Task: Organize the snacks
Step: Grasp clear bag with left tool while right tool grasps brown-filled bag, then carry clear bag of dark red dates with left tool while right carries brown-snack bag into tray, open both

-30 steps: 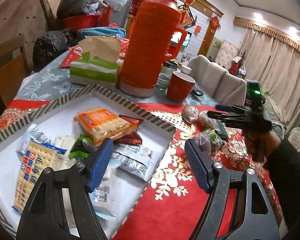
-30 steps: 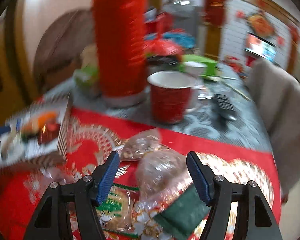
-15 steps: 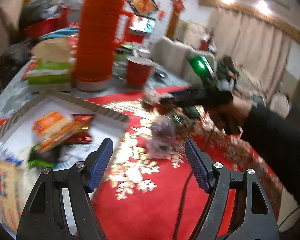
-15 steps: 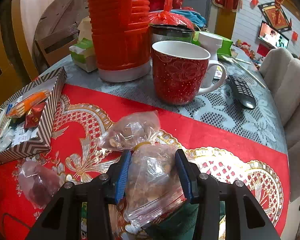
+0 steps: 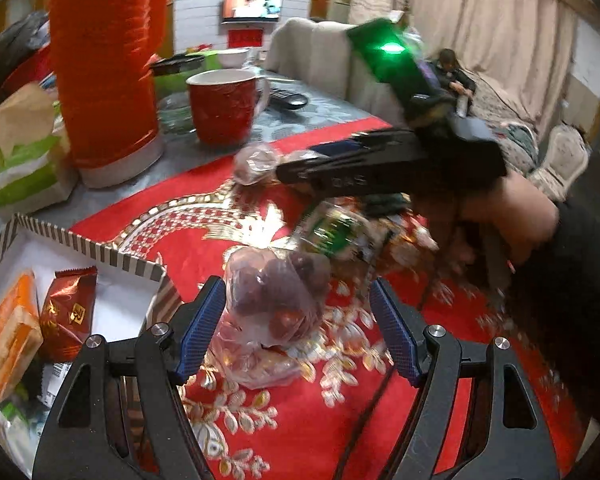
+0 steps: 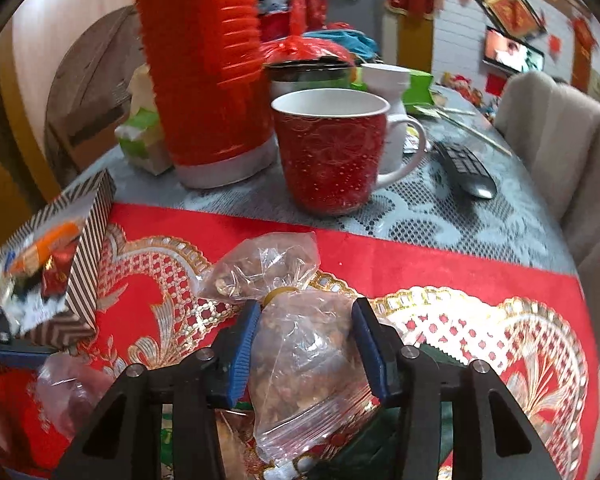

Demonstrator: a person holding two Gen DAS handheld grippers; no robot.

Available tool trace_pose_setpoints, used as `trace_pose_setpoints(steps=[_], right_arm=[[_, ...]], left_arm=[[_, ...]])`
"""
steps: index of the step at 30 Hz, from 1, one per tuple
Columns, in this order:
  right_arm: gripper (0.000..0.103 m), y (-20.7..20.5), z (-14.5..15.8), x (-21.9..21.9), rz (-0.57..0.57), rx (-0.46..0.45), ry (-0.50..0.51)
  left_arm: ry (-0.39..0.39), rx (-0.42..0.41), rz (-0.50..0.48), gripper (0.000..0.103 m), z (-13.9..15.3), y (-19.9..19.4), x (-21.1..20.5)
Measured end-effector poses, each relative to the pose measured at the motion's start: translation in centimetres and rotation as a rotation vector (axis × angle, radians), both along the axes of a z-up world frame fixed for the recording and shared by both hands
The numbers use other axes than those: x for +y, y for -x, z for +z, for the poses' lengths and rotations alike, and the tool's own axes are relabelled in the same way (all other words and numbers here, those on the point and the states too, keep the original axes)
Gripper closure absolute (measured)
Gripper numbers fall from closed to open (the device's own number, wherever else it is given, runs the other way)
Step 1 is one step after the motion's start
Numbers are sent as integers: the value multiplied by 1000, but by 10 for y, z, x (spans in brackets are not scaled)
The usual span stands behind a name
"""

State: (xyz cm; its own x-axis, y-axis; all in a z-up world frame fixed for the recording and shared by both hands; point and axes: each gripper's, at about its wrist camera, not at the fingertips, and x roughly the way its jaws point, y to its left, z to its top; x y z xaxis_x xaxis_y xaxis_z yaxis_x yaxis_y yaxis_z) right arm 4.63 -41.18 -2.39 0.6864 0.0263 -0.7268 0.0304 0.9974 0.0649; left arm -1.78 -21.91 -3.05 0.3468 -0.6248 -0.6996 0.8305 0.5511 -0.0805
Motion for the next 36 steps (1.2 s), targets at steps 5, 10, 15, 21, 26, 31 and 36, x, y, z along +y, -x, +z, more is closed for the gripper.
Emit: trace_pose_setpoints(steps=[5,10,15,21,26,31,36], right_arm=[[60,3,0,3,-6,-4,7],[61,4,0,7,1,1,28],[60,4,-1,8,4,4,35],[56,4,-1,11,21,10,59],[57,6,-2,12,21,12,79],[67,10,0,9,-4,-4,62],[71,13,5,8,-16,-28,45]], left_arm=[[3,42,25,28,-10,-13,0],[4,33,32,28,-12,-18,-3],[-23,17,40,28,-13,-16,-6],[-90,-24,62,28,-17,-12,-13],[-108,-48,126,57,-17,-17,-10],[-77,-38,161,68,-14,-23,-1],[-47,-17,167,70,-10,-24,3]])
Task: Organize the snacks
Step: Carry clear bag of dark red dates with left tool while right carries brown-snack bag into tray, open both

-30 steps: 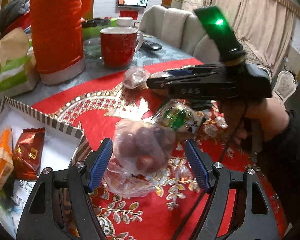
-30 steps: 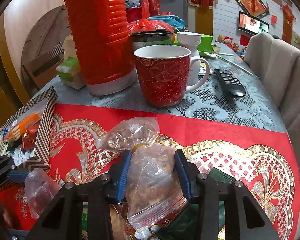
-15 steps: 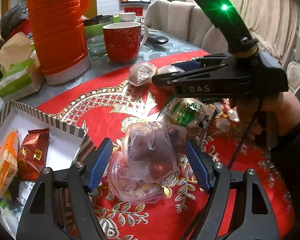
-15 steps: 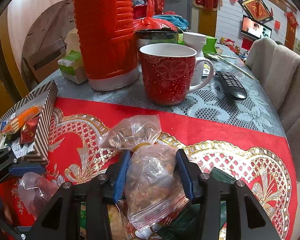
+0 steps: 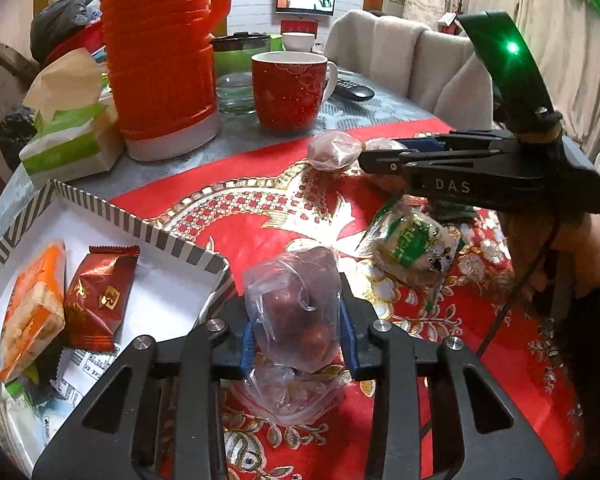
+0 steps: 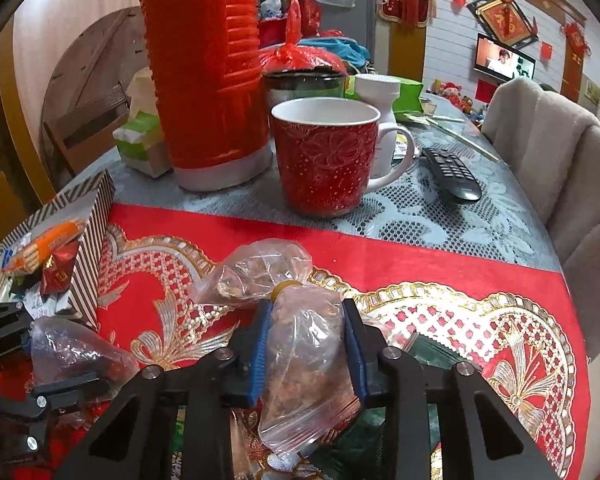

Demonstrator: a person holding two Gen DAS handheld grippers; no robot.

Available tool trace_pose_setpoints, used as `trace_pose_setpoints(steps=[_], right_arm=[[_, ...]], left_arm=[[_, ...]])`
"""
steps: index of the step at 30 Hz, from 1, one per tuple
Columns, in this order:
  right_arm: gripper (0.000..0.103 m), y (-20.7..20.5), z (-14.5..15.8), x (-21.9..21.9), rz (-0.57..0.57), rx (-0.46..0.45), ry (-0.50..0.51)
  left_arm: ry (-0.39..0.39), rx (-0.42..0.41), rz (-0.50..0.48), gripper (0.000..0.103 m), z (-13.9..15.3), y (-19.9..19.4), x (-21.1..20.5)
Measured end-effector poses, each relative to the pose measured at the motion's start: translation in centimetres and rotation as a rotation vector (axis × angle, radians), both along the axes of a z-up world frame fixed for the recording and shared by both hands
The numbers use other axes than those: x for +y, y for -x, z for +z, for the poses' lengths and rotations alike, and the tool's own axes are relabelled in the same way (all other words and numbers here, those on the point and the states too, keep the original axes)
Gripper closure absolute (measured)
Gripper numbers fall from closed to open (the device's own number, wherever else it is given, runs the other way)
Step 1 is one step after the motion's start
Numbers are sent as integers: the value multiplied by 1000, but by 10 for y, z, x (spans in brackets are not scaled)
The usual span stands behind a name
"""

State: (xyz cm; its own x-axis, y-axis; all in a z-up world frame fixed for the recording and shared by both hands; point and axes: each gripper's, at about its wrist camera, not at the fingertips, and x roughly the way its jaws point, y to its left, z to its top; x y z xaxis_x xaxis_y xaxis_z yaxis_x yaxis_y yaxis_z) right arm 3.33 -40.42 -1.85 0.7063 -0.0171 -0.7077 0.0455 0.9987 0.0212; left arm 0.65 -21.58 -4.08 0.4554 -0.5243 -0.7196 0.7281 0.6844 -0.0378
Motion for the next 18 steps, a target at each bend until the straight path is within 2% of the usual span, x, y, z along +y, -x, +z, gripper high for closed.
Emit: trace_pose_setpoints(steps=[6,10,18], right_arm=[[74,2,6,1,-33,-36,-12],[74,11,20,-3,-75,-88,-54],[74,49,40,-5,-148,-178,-129]], left_arm=[[81,5,-23,71,10,3,6],[135,25,-66,71,17,5,8],[182,38,-89,71,29,18,18]])
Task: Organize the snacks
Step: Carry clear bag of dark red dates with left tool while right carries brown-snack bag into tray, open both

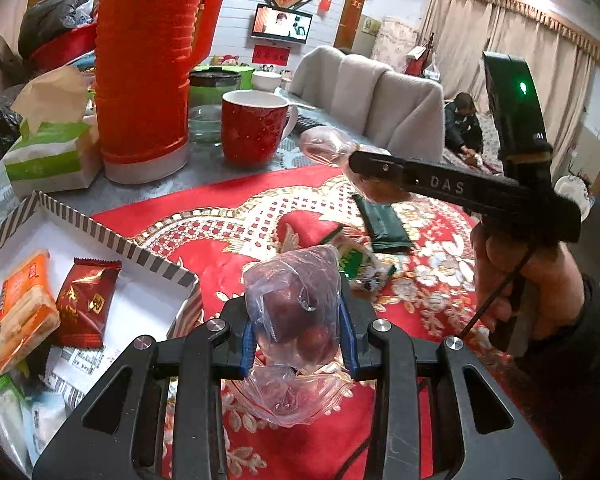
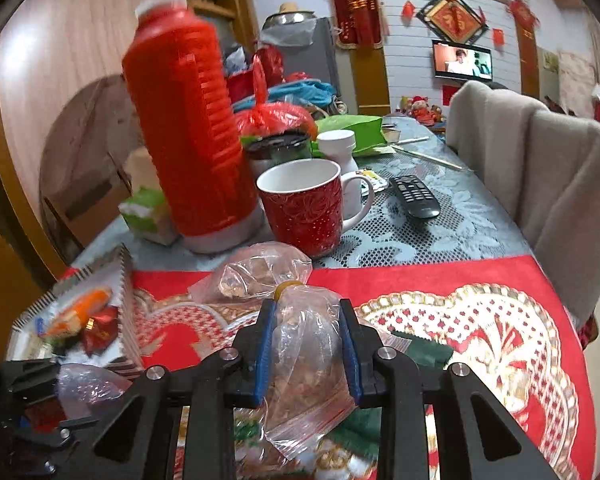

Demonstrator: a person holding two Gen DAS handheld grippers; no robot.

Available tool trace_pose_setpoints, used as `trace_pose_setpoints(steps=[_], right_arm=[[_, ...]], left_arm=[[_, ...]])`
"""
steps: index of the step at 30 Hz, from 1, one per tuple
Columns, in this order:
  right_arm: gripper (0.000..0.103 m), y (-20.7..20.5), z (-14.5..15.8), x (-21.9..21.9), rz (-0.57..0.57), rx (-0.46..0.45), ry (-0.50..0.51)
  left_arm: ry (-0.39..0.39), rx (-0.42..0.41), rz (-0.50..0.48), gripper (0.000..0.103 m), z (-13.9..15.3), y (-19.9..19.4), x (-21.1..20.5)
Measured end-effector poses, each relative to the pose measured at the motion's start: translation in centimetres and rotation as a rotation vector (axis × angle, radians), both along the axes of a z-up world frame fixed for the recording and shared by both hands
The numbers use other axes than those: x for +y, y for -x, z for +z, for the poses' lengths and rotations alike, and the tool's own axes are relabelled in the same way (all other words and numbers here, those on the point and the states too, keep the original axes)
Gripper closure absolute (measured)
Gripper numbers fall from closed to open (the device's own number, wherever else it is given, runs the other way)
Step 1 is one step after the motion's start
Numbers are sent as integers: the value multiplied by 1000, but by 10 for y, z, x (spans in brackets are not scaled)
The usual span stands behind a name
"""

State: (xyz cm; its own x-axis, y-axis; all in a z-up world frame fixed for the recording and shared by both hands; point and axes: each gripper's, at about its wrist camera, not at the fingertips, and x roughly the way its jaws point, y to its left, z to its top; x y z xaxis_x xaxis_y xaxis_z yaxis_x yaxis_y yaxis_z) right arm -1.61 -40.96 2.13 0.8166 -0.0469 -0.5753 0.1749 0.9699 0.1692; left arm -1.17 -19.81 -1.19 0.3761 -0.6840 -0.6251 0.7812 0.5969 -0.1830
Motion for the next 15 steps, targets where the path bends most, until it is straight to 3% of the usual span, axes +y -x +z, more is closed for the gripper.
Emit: trace_pose_setpoints(steps=[9,15], right_arm=[[74,39,8,33,11,-62,-24],[74,45,13,65,46,-91,-22]], left_arm=[[44,11,-3,71,13,21,31],[108,35,92,71,30,14,80]])
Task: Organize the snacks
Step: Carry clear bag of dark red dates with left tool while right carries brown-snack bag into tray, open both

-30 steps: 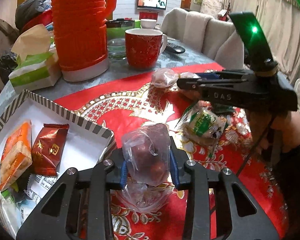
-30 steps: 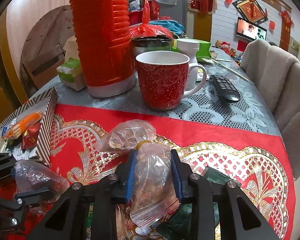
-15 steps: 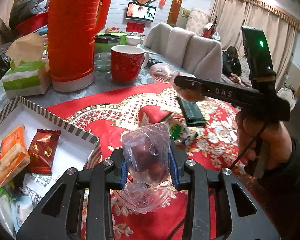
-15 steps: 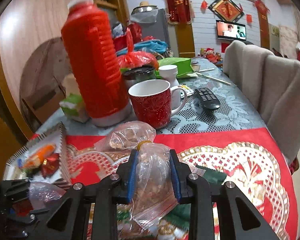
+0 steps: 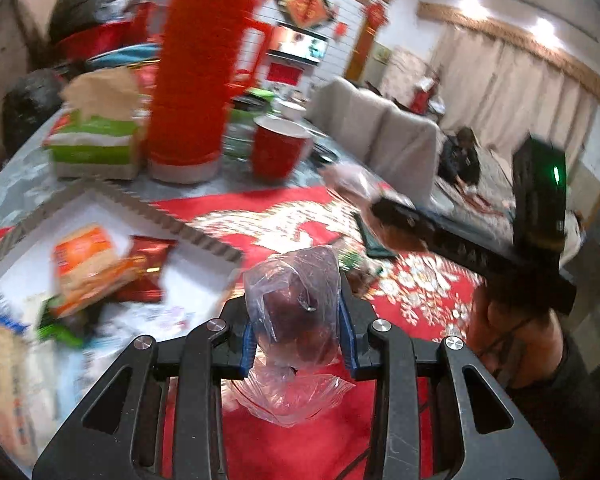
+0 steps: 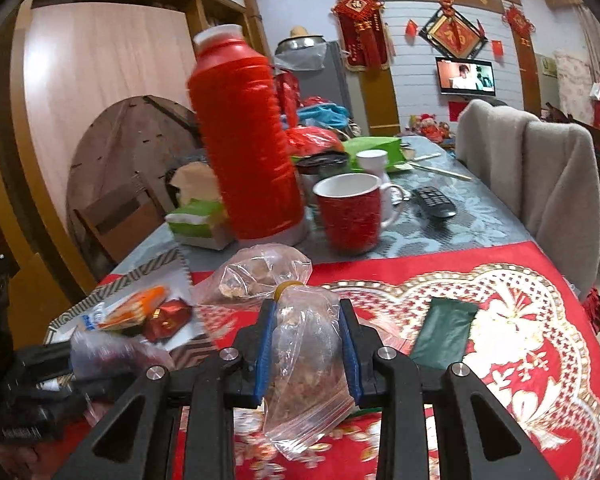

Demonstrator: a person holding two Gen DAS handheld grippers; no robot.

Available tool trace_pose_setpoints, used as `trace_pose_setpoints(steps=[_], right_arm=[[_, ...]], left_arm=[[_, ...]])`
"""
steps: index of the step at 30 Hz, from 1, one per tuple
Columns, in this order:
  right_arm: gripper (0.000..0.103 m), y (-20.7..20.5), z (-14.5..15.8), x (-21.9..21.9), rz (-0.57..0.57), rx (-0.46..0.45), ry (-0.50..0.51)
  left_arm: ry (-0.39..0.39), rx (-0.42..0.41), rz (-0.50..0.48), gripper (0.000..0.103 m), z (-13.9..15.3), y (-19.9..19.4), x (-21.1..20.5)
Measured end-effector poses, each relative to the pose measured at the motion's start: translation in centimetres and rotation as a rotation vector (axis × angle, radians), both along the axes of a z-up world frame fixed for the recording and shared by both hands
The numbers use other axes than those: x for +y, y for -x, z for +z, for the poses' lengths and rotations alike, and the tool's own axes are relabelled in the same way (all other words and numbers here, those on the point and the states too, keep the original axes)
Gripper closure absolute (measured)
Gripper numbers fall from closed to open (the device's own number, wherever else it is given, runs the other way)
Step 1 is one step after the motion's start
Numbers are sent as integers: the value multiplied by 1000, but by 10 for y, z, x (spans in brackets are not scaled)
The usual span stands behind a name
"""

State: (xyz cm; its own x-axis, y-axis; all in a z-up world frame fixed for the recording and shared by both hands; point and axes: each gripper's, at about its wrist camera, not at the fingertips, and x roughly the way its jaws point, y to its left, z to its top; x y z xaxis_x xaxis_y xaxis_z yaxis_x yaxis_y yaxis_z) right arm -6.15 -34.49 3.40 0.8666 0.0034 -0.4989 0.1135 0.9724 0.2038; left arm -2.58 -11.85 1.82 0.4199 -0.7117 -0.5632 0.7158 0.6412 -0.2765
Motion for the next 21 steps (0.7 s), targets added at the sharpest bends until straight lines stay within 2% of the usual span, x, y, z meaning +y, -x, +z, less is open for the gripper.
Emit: trace_pose_setpoints(steps=[8,12,15,21], right_arm=[[74,-14,3,46,76,-12,7],[74,-26,3,72,127,-9,16],[74,-41,1,100,176,-3,34],[74,-71,-5,150,239,10,52]], left_arm=[[66,46,260,71,11,-27,90],[49,37,365,71,7,-42,117],[-7,-6,440,71,3,-47,126],[-43,-18,489,71,-4,-53,137]])
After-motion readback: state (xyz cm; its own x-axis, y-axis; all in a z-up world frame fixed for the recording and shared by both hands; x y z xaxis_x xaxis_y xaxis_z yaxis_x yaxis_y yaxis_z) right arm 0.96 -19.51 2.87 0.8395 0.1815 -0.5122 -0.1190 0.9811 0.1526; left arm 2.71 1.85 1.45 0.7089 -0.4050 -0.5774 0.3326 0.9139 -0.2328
